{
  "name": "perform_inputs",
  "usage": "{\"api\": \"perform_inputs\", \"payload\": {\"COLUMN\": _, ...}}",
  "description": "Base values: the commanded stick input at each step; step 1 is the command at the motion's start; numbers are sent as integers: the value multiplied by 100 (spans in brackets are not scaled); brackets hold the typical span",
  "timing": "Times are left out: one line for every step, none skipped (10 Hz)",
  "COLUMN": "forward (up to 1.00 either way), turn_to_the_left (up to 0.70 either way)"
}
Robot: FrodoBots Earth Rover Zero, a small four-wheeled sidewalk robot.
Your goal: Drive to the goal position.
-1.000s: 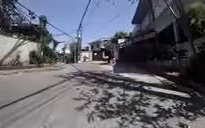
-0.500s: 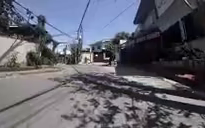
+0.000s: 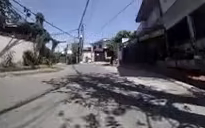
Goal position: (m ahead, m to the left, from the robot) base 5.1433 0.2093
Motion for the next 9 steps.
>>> {"api": "perform_inputs", "payload": {"forward": 100, "turn_to_the_left": -34}}
{"api": "perform_inputs", "payload": {"forward": 100, "turn_to_the_left": -40}}
{"api": "perform_inputs", "payload": {"forward": 100, "turn_to_the_left": -22}}
{"api": "perform_inputs", "payload": {"forward": 100, "turn_to_the_left": -2}}
{"api": "perform_inputs", "payload": {"forward": 100, "turn_to_the_left": 0}}
{"api": "perform_inputs", "payload": {"forward": 100, "turn_to_the_left": 0}}
{"api": "perform_inputs", "payload": {"forward": 100, "turn_to_the_left": 0}}
{"api": "perform_inputs", "payload": {"forward": 100, "turn_to_the_left": 0}}
{"api": "perform_inputs", "payload": {"forward": 100, "turn_to_the_left": 0}}
